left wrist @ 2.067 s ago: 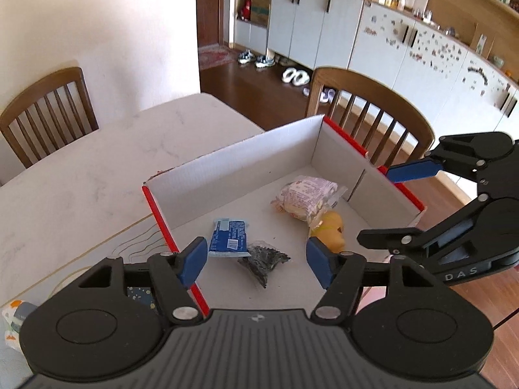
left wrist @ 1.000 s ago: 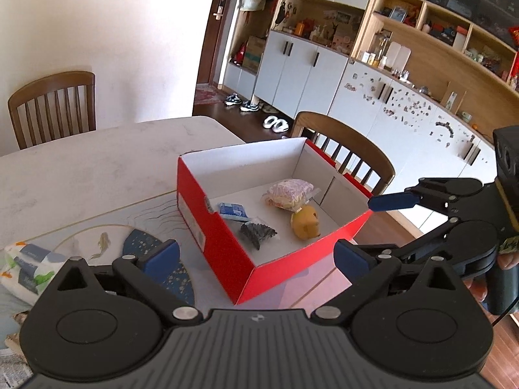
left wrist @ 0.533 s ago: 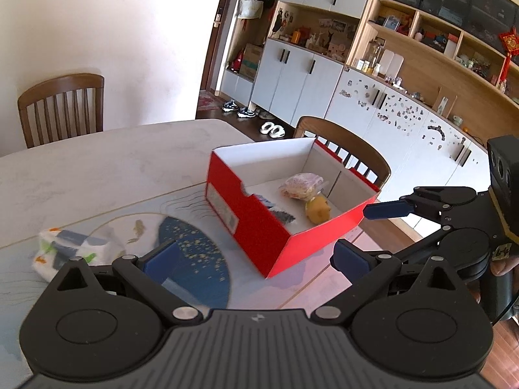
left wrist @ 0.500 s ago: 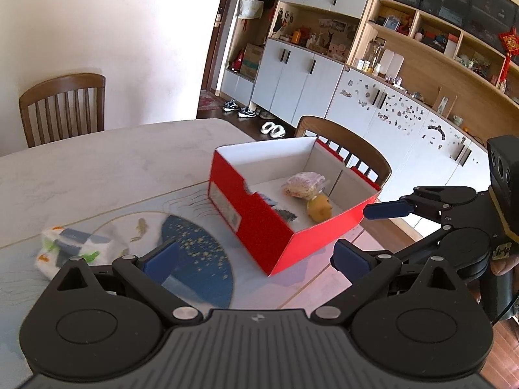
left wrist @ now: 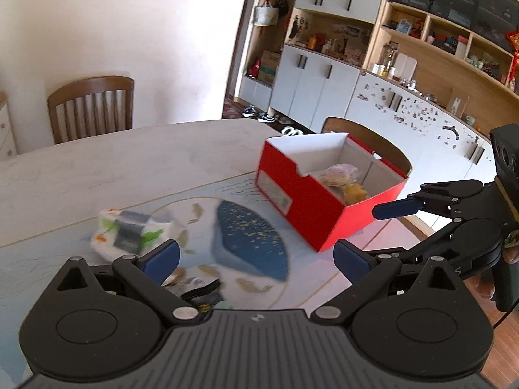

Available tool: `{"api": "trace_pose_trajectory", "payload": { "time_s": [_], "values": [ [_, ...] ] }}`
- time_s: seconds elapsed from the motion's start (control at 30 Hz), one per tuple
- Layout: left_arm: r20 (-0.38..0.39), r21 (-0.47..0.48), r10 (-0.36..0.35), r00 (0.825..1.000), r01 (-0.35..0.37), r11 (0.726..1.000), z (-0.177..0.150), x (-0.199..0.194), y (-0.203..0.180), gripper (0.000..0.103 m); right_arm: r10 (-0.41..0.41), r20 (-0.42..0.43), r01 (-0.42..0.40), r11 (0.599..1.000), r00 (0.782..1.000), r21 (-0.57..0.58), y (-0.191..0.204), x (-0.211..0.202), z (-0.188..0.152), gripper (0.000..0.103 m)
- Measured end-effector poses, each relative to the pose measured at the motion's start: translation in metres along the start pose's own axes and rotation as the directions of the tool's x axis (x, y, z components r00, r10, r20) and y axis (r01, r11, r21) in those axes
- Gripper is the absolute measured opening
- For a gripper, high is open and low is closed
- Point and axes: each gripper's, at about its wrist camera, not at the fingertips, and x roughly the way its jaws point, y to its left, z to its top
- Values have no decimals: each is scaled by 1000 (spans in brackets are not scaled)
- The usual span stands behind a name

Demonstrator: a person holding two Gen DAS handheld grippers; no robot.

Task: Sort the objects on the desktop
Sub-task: 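Move left gripper to the white printed wrapper while right gripper reaches the teal stick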

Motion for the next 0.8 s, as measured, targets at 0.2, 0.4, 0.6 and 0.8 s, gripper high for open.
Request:
{"api": "trace_pose_trajectory", "payload": {
  "time_s": [0.2,0.4,0.6,0.8],
  "values": [
    [1,-20,45,999,-44,999,-18,-9,25,102,4,-19,-4,1000,1000,-28,22,14,2,88],
    [-17,-40,72,997,-73,997,-38,-15,56,102,14,-29,-15,999,999,-34,39,29,6,88],
    [-33,-24,95,995,-96,995,-55,-13,80,102,36,-35,-37,999,999,-38,58,44,7,88],
    [-35,-6,113,993,-114,994,-66,-8,99,102,37,-39,-38,999,999,-38,72,52,5,88]
  ]
}}
